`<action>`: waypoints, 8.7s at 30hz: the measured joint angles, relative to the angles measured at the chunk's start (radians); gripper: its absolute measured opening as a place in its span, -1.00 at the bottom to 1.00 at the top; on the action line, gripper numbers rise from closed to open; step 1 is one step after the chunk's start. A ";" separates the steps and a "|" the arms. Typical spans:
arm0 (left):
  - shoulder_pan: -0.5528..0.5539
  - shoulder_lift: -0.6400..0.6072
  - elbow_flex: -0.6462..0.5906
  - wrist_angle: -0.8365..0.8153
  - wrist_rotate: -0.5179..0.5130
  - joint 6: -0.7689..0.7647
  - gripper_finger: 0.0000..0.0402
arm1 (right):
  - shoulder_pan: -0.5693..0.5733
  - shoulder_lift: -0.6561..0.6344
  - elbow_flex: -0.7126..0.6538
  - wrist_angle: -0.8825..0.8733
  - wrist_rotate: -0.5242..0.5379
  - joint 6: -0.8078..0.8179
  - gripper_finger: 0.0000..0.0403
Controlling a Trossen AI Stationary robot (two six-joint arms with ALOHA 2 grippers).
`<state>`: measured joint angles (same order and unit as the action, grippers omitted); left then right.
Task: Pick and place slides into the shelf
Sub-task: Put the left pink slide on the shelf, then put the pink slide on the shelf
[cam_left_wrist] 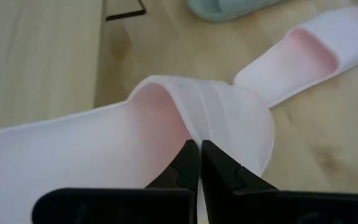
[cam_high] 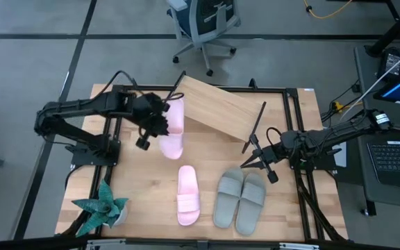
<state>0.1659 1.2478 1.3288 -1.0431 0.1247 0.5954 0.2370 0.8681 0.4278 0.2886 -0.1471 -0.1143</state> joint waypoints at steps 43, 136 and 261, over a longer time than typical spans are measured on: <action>0.414 0.445 0.444 -0.199 0.006 0.430 -1.00 | -0.137 0.001 0.000 -0.048 -0.001 -0.167 -0.91; 0.458 0.501 0.444 -0.085 -0.116 0.487 -1.00 | -0.137 0.001 0.000 -0.047 -0.001 -0.212 -0.91; -0.160 0.454 0.336 -0.096 -0.062 -0.234 -1.00 | -0.031 0.000 -0.004 -0.046 -0.030 -0.207 -0.97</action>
<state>0.0055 1.7019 1.6645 -1.1395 0.0627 0.3613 0.2063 0.8682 0.4239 0.2431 -0.1772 -0.3218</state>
